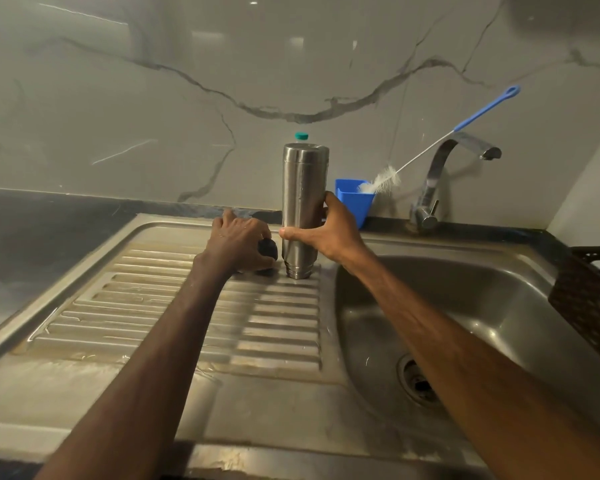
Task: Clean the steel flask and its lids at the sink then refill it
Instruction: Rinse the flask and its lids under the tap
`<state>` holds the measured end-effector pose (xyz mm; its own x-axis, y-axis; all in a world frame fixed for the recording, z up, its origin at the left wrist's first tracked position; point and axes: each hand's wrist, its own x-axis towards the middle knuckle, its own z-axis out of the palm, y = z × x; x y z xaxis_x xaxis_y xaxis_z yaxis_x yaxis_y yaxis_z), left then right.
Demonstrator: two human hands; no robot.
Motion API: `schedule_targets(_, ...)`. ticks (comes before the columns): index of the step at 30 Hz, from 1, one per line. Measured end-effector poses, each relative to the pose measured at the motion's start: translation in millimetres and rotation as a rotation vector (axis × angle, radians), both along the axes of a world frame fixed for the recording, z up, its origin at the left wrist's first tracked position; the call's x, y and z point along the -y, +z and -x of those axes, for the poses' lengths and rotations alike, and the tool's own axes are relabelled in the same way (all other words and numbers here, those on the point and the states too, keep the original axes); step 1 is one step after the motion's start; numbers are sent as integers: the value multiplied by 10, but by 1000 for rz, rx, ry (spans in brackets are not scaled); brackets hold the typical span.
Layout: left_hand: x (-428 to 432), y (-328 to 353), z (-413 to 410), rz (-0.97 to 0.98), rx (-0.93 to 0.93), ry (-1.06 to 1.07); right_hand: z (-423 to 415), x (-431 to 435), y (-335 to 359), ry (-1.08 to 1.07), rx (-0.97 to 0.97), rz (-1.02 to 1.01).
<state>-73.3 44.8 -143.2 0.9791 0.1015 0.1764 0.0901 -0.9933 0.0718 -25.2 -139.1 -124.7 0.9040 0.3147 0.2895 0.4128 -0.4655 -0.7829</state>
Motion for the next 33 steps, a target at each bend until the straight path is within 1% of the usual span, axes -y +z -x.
schedule_targets(7,-22,-27,-43,83,-12,3,-37,-7,-36,2,-56,42)
schedule_targets(17,-23,-22,-46,153,29,-17,-1,40,-42,12,-100,20)
schedule_targets(21,-24,44,20,133,66,0,67,148,-55,59,-169,16)
schedule_targets(25,55,150,184,108,81,42,195,375,-47,60,-223,50)
schedule_targets(28,163,244,415,87,79,66,329,588,-10,44,-272,-22)
schedule_targets(31,295,310,685,75,81,87,436,810,-29,25,-234,-125)
schedule_targets(33,405,341,850,73,87,79,493,949,-60,55,-220,-178)
